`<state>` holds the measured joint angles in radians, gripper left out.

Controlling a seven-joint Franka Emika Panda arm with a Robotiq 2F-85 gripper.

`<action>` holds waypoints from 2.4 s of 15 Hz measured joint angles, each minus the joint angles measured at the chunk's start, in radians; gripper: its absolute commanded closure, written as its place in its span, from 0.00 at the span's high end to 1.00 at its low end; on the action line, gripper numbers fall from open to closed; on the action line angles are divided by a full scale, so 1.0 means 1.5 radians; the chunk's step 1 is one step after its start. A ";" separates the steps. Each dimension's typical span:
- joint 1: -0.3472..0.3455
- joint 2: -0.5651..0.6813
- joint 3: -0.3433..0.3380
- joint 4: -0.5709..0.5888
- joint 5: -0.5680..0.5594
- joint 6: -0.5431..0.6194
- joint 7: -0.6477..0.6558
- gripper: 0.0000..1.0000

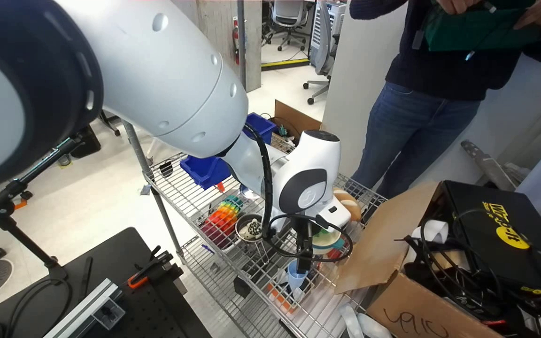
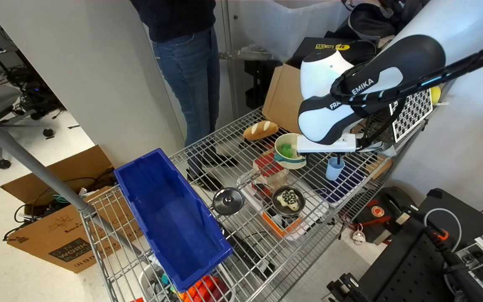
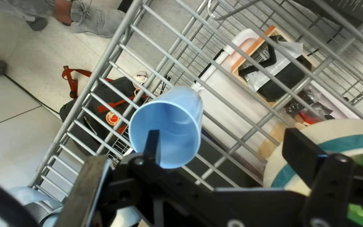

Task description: Move the blue cup to the left.

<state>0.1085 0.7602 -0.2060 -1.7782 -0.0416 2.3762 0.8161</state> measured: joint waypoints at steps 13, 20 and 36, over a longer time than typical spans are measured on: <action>0.002 0.004 0.004 0.032 -0.002 -0.065 0.013 0.00; 0.011 -0.116 0.071 -0.033 0.005 -0.106 -0.031 0.01; 0.121 -0.249 0.207 -0.172 0.057 -0.019 -0.048 0.01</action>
<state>0.2894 0.3860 0.1049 -2.0358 0.0443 2.3473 0.7437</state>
